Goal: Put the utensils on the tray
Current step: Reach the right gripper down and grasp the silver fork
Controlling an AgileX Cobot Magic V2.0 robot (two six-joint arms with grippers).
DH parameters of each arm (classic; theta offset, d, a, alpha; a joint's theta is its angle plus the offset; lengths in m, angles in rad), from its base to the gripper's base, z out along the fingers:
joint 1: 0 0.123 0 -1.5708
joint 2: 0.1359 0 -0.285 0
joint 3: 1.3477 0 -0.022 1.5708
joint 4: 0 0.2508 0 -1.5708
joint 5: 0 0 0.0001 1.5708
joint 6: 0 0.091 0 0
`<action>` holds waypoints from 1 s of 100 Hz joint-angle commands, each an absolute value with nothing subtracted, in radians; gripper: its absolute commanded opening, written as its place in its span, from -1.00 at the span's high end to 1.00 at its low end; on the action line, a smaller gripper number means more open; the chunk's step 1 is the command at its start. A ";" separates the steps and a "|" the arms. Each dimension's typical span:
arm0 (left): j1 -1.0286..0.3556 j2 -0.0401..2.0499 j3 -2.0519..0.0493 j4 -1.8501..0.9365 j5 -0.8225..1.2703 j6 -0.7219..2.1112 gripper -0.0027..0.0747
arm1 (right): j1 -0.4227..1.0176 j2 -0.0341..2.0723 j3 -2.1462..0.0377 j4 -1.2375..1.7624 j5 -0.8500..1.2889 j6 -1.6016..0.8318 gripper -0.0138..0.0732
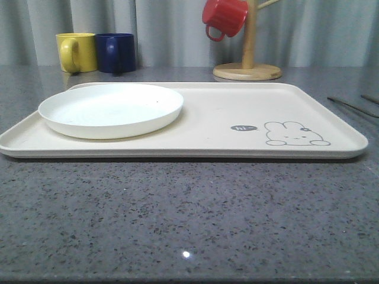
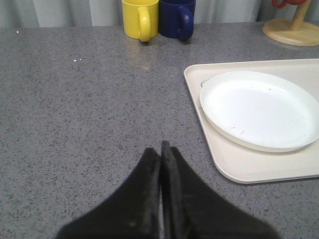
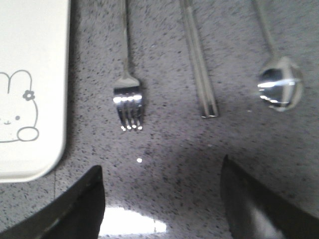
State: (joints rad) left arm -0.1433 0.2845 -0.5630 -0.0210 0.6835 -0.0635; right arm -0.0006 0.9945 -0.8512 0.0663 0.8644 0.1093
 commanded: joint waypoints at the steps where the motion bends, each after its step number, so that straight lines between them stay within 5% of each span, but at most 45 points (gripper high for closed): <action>1: -0.152 0.296 -0.589 -0.029 0.613 -0.073 0.98 | 0.010 1.091 -0.961 0.084 0.897 0.101 -0.41; 37: -0.152 0.296 -0.589 -0.029 0.613 -0.073 0.98 | 0.042 1.489 -1.276 0.093 1.073 0.101 -0.41; 82: -0.152 0.296 -0.589 -0.029 0.613 -0.073 0.98 | 0.049 1.711 -1.428 0.094 1.086 0.101 -0.41; 100: -0.152 0.296 -0.589 -0.029 0.613 -0.073 0.98 | 0.049 1.733 -1.428 0.094 1.088 0.101 -0.12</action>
